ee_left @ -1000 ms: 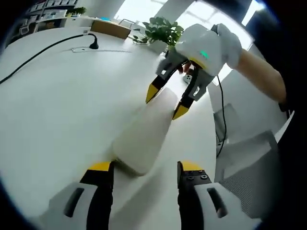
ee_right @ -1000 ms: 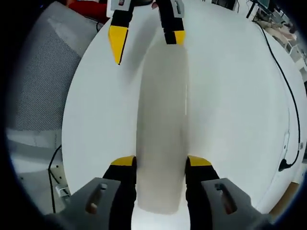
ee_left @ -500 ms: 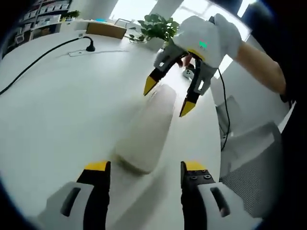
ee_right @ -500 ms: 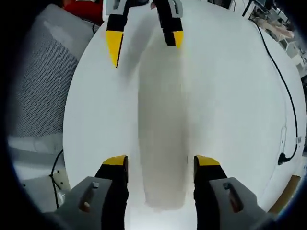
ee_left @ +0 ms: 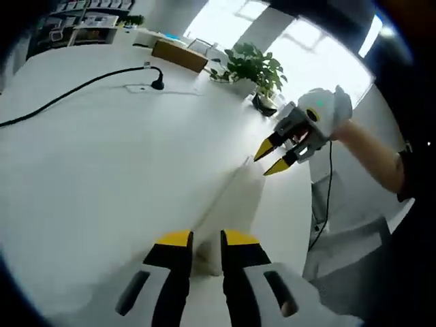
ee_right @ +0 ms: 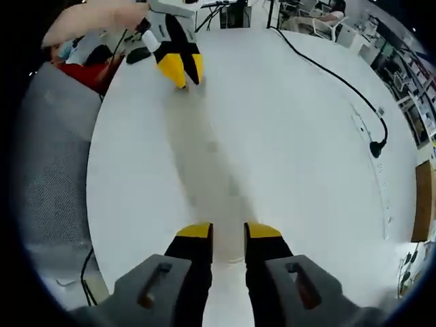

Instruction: Arrange the utensils inside the cutlery case until each visible utensil rests in its matching compartment.

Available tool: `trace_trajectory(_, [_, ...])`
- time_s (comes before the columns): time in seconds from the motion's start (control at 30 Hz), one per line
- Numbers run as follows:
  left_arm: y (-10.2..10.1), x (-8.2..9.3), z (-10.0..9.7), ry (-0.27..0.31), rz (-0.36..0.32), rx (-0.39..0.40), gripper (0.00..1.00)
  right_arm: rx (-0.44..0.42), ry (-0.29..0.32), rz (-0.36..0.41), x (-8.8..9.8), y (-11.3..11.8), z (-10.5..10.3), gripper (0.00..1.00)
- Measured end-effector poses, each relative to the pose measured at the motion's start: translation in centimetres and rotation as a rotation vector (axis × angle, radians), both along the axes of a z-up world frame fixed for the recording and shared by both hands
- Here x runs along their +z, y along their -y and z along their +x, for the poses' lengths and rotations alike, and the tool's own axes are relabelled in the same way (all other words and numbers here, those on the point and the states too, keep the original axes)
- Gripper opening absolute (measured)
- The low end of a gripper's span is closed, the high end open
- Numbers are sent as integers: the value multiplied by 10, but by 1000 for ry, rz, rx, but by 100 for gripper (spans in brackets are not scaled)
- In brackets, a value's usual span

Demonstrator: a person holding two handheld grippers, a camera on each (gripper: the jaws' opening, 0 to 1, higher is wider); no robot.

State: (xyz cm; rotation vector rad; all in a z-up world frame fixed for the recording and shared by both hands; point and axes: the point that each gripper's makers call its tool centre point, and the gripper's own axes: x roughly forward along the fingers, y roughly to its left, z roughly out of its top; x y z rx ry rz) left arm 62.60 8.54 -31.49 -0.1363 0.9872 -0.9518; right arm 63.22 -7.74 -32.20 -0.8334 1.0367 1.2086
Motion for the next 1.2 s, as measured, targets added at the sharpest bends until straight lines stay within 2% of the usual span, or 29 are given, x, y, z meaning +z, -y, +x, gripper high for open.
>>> trace_trajectory(0.1, [2, 0, -13, -52, -16, -11, 15, 18, -8, -21, -4, 2, -3, 11])
trace_trajectory(0.2, [-2, -3, -18, -28, 34, -39, 14, 24, -13, -35, -10, 2, -4, 12])
trace_trajectory(0.3, [-3, -1, -24, -28, 38, -54, 13, 35, -3, -42, -9, 2, -3, 11])
trace_trajectory(0.4, [-4, 8, -22, 29, 58, -54, 13, 21, 5, -49, -5, 5, 1, 10])
trace_trajectory(0.47, [-4, 10, -22, 40, 83, -79, 13, 3, 8, -61, -5, 9, 5, 8])
trace_trajectory(0.57, [-4, 4, -35, 56, 189, -193, 9, -7, 3, -92, -8, 15, 5, 5])
trace_trajectory(0.63, [-4, 0, -38, 67, 230, -224, 5, 8, 18, -115, -9, 17, 5, 4])
trace_trajectory(0.73, [-10, -13, -39, 96, 336, -278, 2, 13, 17, -137, -12, 20, 3, 4])
trace_trajectory(0.77, [-9, -13, -40, 105, 340, -306, 1, 12, 15, -133, -11, 18, 4, 3])
trace_trajectory(0.8, [-5, -11, -39, 92, 315, -274, 1, 7, 16, -139, -11, 19, 4, 2])
trace_trajectory(0.83, [-6, -11, -39, 90, 324, -279, 1, 4, 16, -141, -11, 19, 4, 2])
trace_trajectory(0.93, [-7, -10, -37, 139, 374, -323, 1, 4, 14, -141, -10, 19, 4, 1])
trace_trajectory(0.97, [-5, -5, -36, 151, 359, -307, 1, 3, 44, -128, -9, 18, 8, 0])
trace_trajectory(1.0, [2, 2, -38, 114, 301, -263, 1, -1, 48, -122, -6, 19, 8, 0])
trace_trajectory(1.03, [4, 4, -38, 106, 289, -254, 1, -30, 66, -118, -5, 21, 13, 0])
trace_trajectory(1.07, [8, 7, -39, 99, 266, -255, 1, -51, 51, -122, -5, 25, 14, 0])
trace_trajectory(1.2, [9, -3, -41, 96, 309, -291, 1, -49, 11, -163, -12, 35, 10, 0])
